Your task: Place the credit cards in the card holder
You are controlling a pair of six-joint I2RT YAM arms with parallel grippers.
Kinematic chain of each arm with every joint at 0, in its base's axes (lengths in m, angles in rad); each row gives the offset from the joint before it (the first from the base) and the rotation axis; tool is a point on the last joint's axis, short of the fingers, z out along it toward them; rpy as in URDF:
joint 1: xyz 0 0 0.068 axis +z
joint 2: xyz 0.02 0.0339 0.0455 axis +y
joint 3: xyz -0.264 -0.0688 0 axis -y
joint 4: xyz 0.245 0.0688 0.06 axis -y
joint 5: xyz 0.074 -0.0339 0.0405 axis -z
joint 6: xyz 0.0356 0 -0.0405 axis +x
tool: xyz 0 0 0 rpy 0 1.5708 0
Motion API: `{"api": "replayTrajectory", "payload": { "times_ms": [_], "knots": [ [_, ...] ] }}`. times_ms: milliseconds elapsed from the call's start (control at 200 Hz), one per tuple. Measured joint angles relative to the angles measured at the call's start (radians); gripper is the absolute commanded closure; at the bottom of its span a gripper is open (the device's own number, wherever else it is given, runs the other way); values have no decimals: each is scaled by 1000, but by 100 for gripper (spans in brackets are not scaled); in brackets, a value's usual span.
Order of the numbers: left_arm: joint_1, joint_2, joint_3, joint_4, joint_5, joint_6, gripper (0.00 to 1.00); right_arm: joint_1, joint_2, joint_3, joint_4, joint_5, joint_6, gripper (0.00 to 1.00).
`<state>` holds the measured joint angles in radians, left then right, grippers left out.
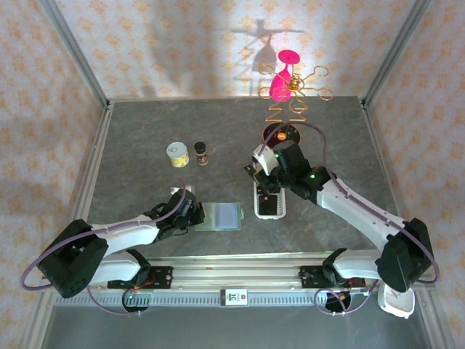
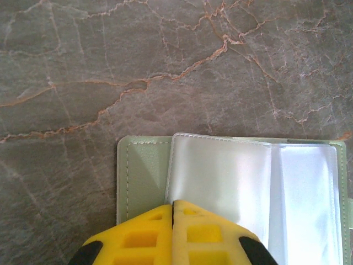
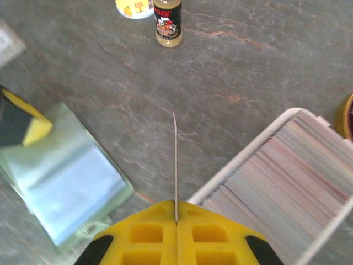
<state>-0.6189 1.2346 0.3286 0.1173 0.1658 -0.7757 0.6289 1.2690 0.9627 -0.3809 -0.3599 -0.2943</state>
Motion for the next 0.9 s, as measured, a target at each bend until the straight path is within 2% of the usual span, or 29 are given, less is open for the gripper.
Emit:
{"api": "replayTrajectory", "payload": {
  "times_ms": [115,255,435,636,896],
  "knots": [
    [0,0,0,0,0,0,100,29,25,-6,14,0,259,100],
    [0,0,0,0,0,0,100,87,21,-90,124,-3,573,100],
    [0,-1,0,-1,0,0,100,172,24,-206,248,14,895,100],
    [0,-2,0,-2,0,0,100,268,101,-203,355,71,1069,100],
    [0,-9,0,-10,0,0,100,312,239,-203,446,108,1156,100]
  ]
}}
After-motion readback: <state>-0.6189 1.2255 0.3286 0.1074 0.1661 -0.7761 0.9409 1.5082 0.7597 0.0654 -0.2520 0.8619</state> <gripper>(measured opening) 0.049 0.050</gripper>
